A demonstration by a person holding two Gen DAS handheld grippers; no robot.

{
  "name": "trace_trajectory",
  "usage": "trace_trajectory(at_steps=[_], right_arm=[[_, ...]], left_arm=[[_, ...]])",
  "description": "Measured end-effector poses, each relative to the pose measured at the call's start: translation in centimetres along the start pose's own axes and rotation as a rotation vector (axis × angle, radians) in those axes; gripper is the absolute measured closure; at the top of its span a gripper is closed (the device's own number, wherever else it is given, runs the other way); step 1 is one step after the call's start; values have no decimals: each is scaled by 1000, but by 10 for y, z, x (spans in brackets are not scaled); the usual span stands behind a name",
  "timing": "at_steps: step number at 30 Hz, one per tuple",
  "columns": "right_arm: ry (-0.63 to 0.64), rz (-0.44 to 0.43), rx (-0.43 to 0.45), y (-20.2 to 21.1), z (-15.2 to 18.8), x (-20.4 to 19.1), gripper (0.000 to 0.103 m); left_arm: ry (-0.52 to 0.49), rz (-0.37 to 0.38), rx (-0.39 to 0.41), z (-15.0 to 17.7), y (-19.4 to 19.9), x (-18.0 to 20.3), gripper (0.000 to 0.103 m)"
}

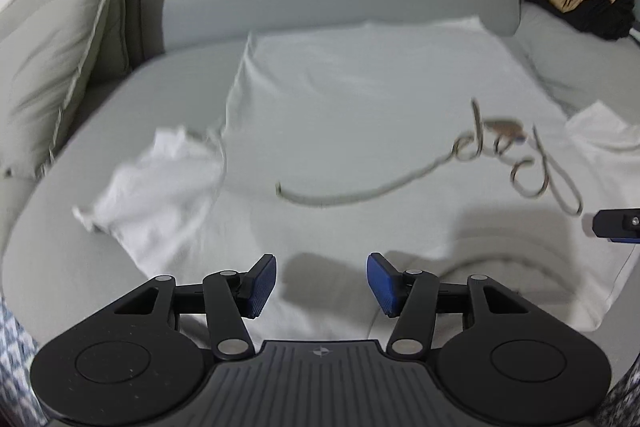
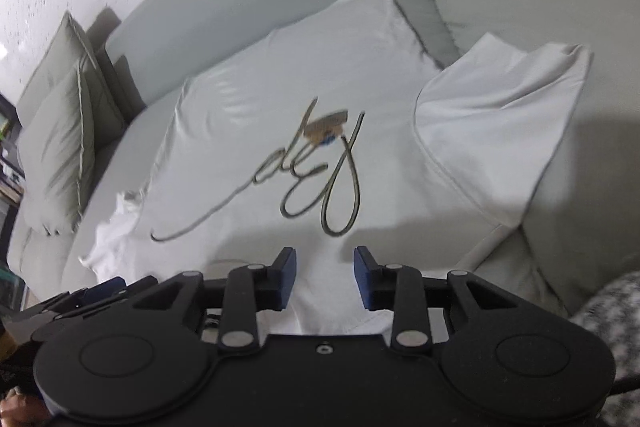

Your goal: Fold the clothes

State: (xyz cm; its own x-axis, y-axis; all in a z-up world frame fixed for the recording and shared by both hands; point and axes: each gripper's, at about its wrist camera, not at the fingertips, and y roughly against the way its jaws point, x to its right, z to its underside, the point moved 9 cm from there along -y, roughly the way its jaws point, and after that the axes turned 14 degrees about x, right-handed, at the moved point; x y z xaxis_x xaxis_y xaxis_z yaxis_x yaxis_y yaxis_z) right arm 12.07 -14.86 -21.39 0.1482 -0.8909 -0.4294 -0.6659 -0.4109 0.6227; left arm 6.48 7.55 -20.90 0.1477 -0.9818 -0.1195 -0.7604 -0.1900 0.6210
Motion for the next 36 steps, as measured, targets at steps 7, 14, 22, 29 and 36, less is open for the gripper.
trace_trajectory(at_steps=[7,14,22,29,36], right_arm=[[253,0,-35,27,41,-10,73],[13,-18,54,55,3,22,62],[-361,135,252,59,-64,132,56],[-285,236,326,49,-90,174,68],[-167,256,328,22,-108,174,67]], left_arm=[[1,40,15,17,35,-2,52],[14,63,96,-9,40,0,47],[-17,46,53,-4,2,-6,48],[29,57,39,0,-1,-10,45],[31,54,41,1,-2,-10,44]])
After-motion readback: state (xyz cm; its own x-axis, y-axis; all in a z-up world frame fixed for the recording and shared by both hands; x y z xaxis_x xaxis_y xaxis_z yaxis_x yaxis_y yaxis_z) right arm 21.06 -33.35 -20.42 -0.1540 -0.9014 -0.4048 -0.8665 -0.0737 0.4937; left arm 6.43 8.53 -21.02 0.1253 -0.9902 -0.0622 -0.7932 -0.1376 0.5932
